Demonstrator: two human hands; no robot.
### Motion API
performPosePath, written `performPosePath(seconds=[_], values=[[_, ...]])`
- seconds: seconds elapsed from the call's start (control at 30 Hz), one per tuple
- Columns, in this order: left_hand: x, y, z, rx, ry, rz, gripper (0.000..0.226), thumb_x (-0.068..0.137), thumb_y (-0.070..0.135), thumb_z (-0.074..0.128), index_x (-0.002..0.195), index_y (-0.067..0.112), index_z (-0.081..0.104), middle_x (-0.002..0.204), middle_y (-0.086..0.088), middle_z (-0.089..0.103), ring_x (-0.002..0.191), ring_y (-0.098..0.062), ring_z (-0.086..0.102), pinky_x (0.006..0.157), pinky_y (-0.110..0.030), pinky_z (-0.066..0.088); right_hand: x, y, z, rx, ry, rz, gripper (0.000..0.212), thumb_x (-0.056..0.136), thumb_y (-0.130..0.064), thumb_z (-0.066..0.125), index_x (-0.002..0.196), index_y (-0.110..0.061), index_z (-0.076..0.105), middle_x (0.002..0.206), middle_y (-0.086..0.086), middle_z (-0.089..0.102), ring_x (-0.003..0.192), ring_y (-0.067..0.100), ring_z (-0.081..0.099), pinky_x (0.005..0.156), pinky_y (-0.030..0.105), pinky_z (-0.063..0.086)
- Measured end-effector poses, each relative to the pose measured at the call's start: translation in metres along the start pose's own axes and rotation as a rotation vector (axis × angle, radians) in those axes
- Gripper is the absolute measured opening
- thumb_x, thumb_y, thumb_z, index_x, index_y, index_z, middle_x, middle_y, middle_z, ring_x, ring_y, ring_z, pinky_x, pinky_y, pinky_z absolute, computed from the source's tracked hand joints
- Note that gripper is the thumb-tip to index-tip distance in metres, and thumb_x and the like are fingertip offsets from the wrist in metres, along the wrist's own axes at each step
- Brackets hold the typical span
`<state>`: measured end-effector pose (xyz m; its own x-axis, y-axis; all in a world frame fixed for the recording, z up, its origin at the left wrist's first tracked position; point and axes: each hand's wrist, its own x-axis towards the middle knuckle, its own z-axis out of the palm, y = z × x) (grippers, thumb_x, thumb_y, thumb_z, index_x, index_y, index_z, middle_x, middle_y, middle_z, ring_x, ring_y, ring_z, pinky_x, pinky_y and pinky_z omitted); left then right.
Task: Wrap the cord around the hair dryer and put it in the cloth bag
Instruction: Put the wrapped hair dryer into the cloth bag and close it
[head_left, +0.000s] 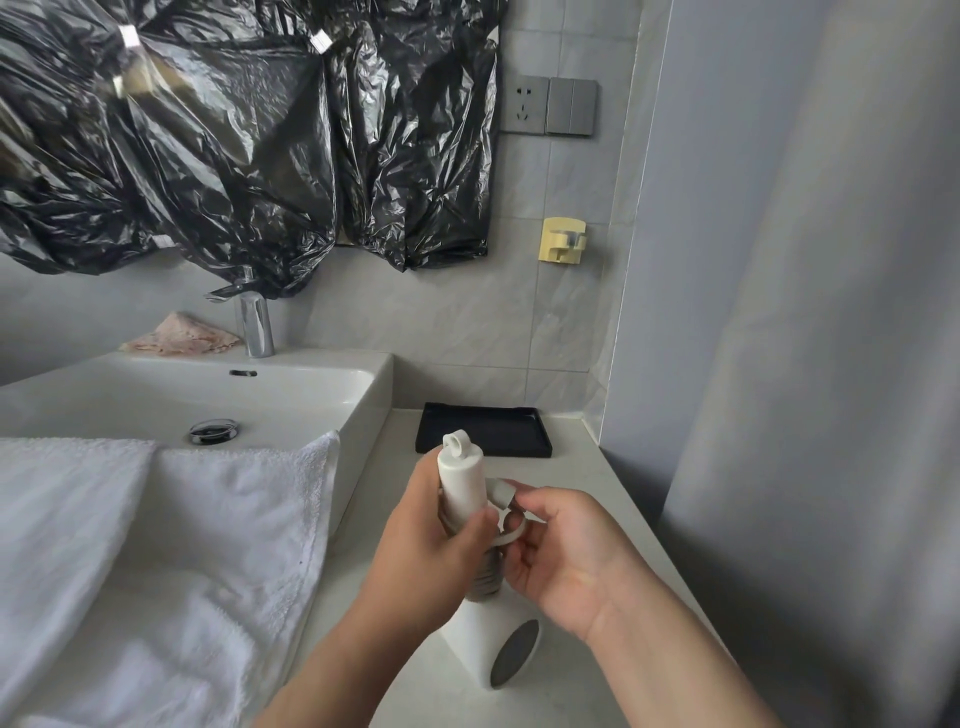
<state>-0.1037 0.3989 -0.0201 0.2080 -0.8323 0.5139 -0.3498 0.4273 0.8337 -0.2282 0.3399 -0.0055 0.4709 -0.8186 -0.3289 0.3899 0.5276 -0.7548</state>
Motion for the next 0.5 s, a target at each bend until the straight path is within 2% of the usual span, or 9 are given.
performPosePath(seconds=[0.07, 0.17, 0.23, 0.3, 0.37, 0.5], values=[[0.003, 0.003, -0.002, -0.082, -0.022, -0.052, 0.024, 0.085, -0.005, 0.060, 0.103, 0.011, 0.057, 0.078, 0.014, 0.071, 0.069, 0.001, 0.066, 0.062, -0.013, 0.049, 0.001, -0.002, 0.001, -0.028, 0.016, 0.011, 0.032, 0.086, -0.002, 0.048, 0.106, -0.009, 0.072, 0.064, 0.006, 0.068, 0.047, 0.012, 0.059, 0.046, 0.022, 0.045], [0.008, 0.003, -0.004, -0.196, -0.011, -0.165, 0.029, 0.068, 0.007, 0.060, 0.097, 0.009, 0.059, 0.081, 0.000, 0.073, 0.071, -0.010, 0.067, 0.061, -0.021, 0.052, 0.001, -0.009, 0.000, -0.072, 0.026, 0.037, 0.035, 0.086, 0.001, 0.047, 0.108, -0.009, 0.072, 0.065, 0.008, 0.067, 0.048, 0.015, 0.059, 0.049, 0.023, 0.045], [0.012, 0.003, -0.003, -0.248, 0.043, -0.223, 0.030, 0.068, 0.020, 0.070, 0.094, 0.007, 0.061, 0.079, -0.008, 0.071, 0.071, -0.014, 0.065, 0.061, -0.025, 0.052, 0.001, -0.011, 0.000, -0.108, -0.006, 0.062, 0.034, 0.087, 0.001, 0.051, 0.114, -0.007, 0.071, 0.071, 0.008, 0.065, 0.052, 0.015, 0.058, 0.048, 0.023, 0.046], [0.015, 0.003, -0.001, -0.285, 0.120, -0.278, 0.039, 0.064, 0.030, 0.079, 0.088, 0.005, 0.062, 0.069, -0.004, 0.067, 0.064, -0.015, 0.061, 0.059, -0.028, 0.050, 0.003, -0.010, 0.000, -0.155, -0.045, 0.093, 0.029, 0.089, -0.003, 0.055, 0.114, -0.006, 0.068, 0.073, 0.007, 0.061, 0.054, 0.014, 0.057, 0.046, 0.022, 0.046], [0.017, 0.003, 0.004, -0.302, 0.206, -0.324, 0.032, 0.060, 0.025, 0.078, 0.082, 0.008, 0.063, 0.065, -0.003, 0.065, 0.060, -0.017, 0.060, 0.060, -0.035, 0.050, 0.004, -0.008, -0.002, -0.184, -0.050, 0.114, 0.020, 0.090, -0.006, 0.057, 0.107, -0.006, 0.067, 0.073, 0.007, 0.060, 0.055, 0.014, 0.055, 0.046, 0.021, 0.046], [0.016, 0.003, 0.006, -0.328, 0.275, -0.359, 0.023, 0.055, 0.017, 0.071, 0.076, 0.014, 0.063, 0.063, -0.001, 0.064, 0.061, -0.019, 0.059, 0.062, -0.035, 0.051, -0.002, -0.009, -0.005, -0.206, -0.063, 0.143, 0.011, 0.089, -0.013, 0.060, 0.090, -0.005, 0.069, 0.070, 0.007, 0.064, 0.056, 0.016, 0.058, 0.050, 0.023, 0.048]])
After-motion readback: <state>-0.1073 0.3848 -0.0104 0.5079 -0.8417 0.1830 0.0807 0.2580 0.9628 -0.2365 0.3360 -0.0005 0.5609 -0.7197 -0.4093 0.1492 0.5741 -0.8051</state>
